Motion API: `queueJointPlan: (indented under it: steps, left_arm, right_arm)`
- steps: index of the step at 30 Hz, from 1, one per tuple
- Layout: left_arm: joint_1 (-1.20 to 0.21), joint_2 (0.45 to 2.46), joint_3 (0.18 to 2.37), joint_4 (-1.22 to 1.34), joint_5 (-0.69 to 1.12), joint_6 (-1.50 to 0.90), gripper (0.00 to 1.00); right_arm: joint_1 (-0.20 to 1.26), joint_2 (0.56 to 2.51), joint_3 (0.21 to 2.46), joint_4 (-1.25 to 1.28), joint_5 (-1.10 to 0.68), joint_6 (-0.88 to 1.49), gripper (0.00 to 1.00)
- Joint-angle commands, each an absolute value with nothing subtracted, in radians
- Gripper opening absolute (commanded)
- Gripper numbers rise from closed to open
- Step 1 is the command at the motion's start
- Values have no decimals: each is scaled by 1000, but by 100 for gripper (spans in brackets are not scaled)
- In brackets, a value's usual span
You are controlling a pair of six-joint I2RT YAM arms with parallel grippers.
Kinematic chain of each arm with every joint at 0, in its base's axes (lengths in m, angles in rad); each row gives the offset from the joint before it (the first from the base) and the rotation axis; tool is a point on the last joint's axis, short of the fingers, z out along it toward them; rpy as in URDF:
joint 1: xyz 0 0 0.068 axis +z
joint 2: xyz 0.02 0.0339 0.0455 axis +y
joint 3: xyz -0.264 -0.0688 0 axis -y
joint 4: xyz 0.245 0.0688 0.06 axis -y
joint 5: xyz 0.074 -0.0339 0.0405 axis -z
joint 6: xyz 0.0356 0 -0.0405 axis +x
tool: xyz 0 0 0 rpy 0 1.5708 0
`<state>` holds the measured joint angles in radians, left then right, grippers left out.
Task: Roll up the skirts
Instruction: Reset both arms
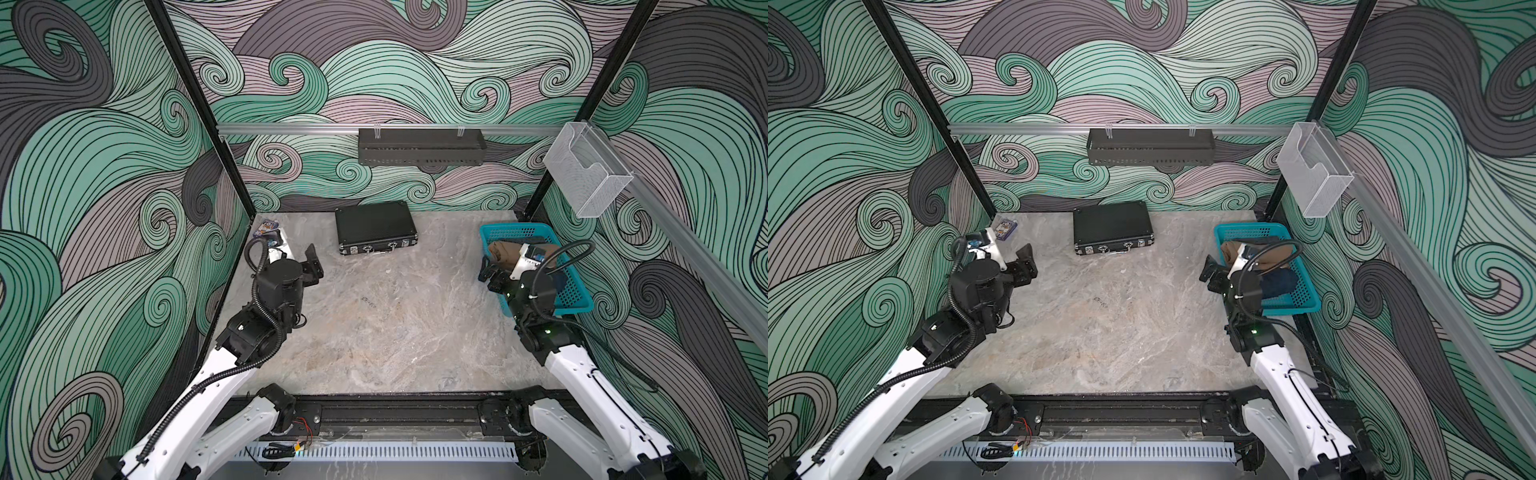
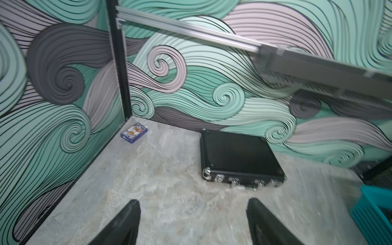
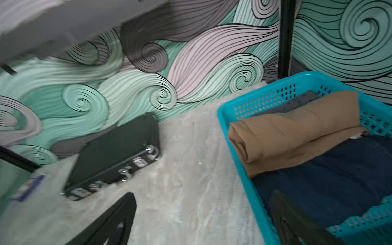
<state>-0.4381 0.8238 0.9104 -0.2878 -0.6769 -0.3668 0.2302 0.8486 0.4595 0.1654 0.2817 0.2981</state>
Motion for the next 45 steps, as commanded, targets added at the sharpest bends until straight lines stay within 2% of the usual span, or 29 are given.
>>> queueJointPlan:
  steps: [1,4,6,10,13,16,19,25,28,30,32,33,36,39,40,41,43,45]
  left_arm:
    - [-286,883,864,-149,-734,-360,85]
    - [-192,975,793,-118,-807,-311,88]
    - [-116,1020,720,-65,-784,-326,88]
    - [-6,1090,608,19,-694,-390,88]
    - [17,1168,597,72,-638,-282,88]
    - [53,1224,564,133,-571,-270,88]
    - [57,1280,501,274,-468,-216,86]
    - [55,1337,502,393,-296,-177,86]
    - [54,1348,509,397,-238,-153,86]
    - [51,1345,485,458,-175,-123,86]
    - [48,1350,474,502,-172,-110,86]
    - [47,1354,475,509,-187,-108,87]
    - [50,1389,460,581,-200,-85,87]
    - [45,1453,381,772,-166,-70,88]
    - [40,1489,346,869,-147,-44,98]
    - [38,1520,329,937,-123,-10,99]
    - [37,1546,400,839,-120,-7,99]
    - [42,1525,492,623,-135,-56,98]
  right_arm:
    - [235,837,336,429,370,137,99]
    - [237,925,345,438,301,62,99]
    - [260,1014,376,445,250,12,99]
    - [356,1165,394,494,332,-158,99]
    - [354,1226,354,590,362,-165,99]
    - [322,1258,346,608,403,-157,99]
    - [249,1243,321,653,314,-128,99]
    - [96,1242,272,779,195,-64,99]
    - [76,1311,250,924,223,-31,99]
    - [44,1423,212,1104,189,4,99]
    - [45,1566,186,1326,145,-18,99]
    - [53,1583,177,1353,137,-30,99]
    - [62,1519,187,1236,157,-35,99]
    - [87,1564,188,1296,135,-79,99]
    - [97,1581,209,1286,146,-88,99]
    - [103,1572,233,1232,172,-89,99]
    - [105,1522,329,975,194,-73,99]
    - [73,1555,386,914,147,-45,99]
